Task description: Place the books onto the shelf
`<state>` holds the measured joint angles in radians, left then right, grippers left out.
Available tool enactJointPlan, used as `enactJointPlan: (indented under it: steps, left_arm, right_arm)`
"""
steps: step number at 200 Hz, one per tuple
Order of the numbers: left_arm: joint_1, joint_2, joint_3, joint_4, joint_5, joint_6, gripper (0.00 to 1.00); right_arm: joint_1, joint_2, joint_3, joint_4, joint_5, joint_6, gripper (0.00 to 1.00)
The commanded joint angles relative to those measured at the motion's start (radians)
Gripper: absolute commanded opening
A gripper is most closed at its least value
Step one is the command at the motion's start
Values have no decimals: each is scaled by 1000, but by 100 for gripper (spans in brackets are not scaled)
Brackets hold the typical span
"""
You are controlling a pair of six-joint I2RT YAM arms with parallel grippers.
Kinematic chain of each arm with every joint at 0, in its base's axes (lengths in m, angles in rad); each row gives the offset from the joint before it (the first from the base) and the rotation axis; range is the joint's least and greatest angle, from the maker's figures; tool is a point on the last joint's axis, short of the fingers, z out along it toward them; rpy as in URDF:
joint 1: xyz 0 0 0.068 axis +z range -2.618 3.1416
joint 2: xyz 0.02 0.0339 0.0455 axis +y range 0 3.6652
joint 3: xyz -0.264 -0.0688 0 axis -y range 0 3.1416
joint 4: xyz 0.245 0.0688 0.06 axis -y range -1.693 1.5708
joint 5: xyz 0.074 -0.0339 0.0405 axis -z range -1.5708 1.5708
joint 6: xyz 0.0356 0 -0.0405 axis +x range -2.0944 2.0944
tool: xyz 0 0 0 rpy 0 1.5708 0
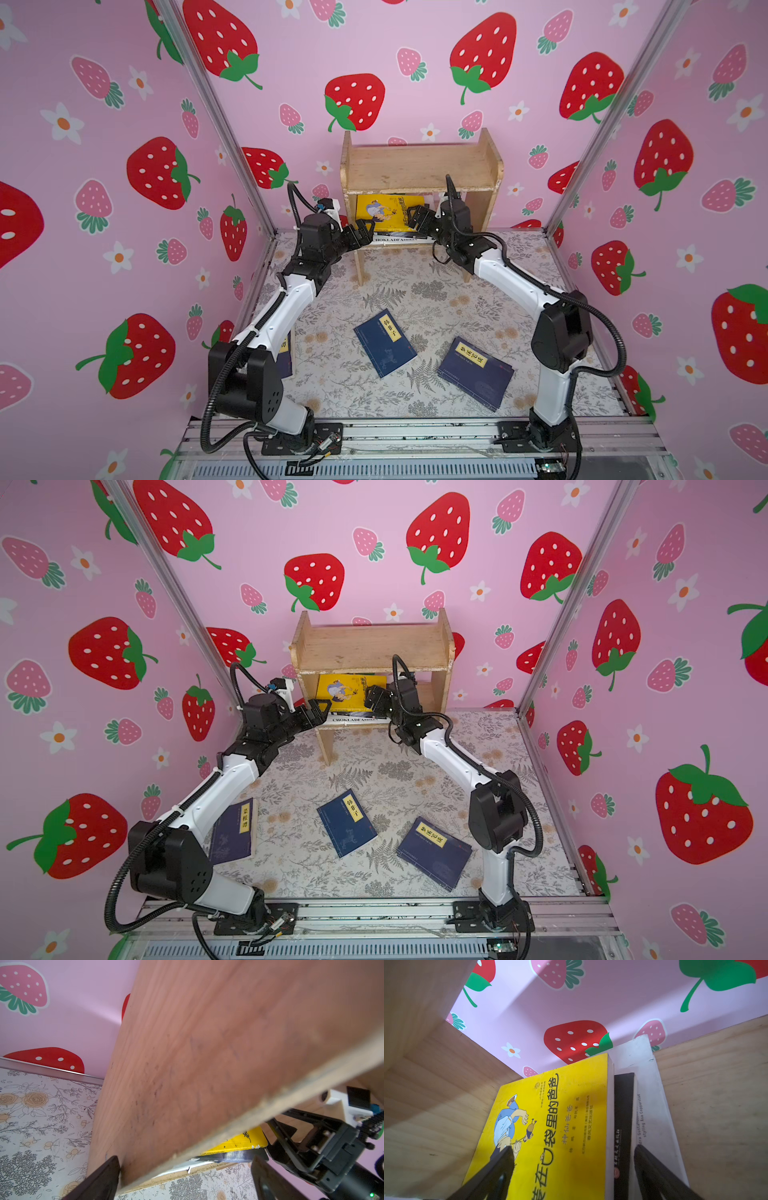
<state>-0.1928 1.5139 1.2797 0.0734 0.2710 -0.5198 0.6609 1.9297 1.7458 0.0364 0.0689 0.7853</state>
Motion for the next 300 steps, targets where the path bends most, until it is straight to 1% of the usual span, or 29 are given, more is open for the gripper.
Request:
enactJointPlan:
  steps: [1, 15, 29, 54, 78, 119, 146, 170, 188, 210, 234, 268, 286, 300]
  left_arm:
    - [3, 7, 42, 43, 23, 12, 99]
    - [3, 7, 38, 51, 29, 11, 99]
    - [3, 6, 34, 54, 32, 9, 99]
    - [3, 0, 20, 62, 33, 5, 99]
    - [3, 1, 13, 72, 38, -2, 99]
    - [3, 8, 13, 70, 55, -3, 99]
    - [3, 2, 5, 70, 59, -3, 99]
    - [4, 2, 0, 68, 61, 1, 99]
    - [4, 2, -6, 68, 70, 2, 99]
    - [3, -17, -20, 49, 75, -4, 100]
    - [0, -83, -79, 50, 54, -3, 100]
    - [-6, -168, -135, 11, 34, 6, 100]
    - [-9, -184, -143, -12, 26, 10, 100]
    - [-10, -194, -154, -14, 18, 13, 100]
  right_arm:
    - [8, 24, 5, -6, -66, 26, 93]
    - [8, 17, -15, 30, -94, 33, 100]
    - [8, 14, -26, 47, -115, 38, 100]
    - [10, 12, 0, -6, -80, 45, 100]
    - [20, 7, -4, 10, -74, 31, 100]
    - [22, 28, -43, 133, -165, 13, 100]
    - [22, 46, -57, 226, -252, -31, 100]
    - [22, 48, -67, 239, -269, -74, 100]
    - [22, 39, -89, 258, -268, -91, 100]
    - [20, 30, -93, 246, -233, -116, 100]
    - [20, 19, -88, 244, -211, -188, 100]
    - [20, -8, -96, 214, -125, -268, 98]
    - [21, -26, -114, 208, -102, -262, 97]
    - [22, -56, -157, 234, -121, -251, 95]
